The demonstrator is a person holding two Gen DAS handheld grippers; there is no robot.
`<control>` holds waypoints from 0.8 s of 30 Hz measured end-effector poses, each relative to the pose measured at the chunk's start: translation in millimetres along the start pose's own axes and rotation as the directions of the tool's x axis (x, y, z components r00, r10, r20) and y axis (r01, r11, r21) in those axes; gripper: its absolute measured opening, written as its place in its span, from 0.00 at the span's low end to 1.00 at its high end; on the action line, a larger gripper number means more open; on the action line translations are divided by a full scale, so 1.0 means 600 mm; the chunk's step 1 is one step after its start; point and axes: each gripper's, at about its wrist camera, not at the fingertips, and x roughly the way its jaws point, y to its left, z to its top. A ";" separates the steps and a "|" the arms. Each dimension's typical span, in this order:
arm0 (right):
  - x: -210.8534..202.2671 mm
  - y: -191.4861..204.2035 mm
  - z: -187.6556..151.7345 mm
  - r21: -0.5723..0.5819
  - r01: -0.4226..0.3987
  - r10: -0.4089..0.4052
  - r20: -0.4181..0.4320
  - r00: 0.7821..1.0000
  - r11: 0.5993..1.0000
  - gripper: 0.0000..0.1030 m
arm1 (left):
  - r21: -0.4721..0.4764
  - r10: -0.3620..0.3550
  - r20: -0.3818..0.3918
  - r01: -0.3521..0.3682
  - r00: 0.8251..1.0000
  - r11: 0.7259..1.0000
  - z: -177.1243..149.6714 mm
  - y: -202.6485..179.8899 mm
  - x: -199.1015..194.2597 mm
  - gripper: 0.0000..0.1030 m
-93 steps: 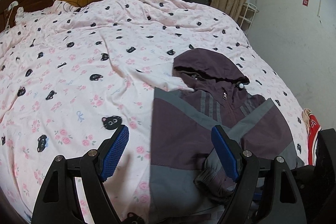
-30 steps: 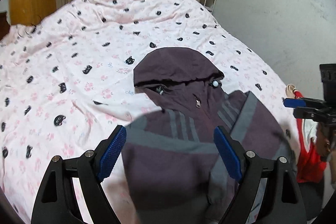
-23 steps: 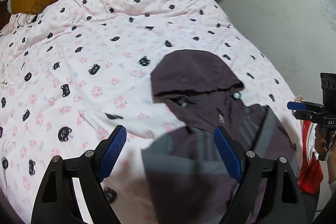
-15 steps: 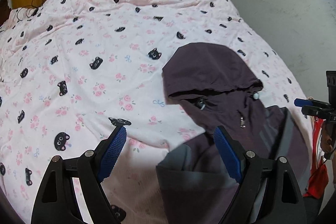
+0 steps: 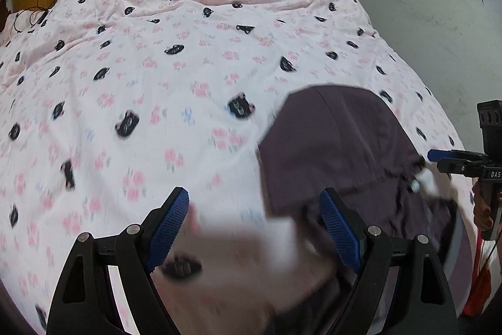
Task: Fold clothes
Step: 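Grasp the hood edge with both grippers side by side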
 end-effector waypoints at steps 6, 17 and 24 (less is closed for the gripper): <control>0.048 -0.036 0.058 0.054 -0.038 0.040 -0.023 0.999 0.998 0.58 | -0.027 -0.017 -0.059 0.016 0.998 1.000 0.041 0.025 0.068 0.79; 0.121 -0.088 0.110 0.142 -0.138 0.146 -0.048 0.988 0.980 0.59 | -0.036 -0.061 -0.087 0.058 0.994 0.998 0.070 0.029 0.126 0.79; 0.149 -0.086 0.128 0.157 -0.209 0.222 -0.069 0.973 0.965 0.20 | -0.063 -0.189 -0.051 0.186 0.981 0.981 0.081 0.021 0.114 0.79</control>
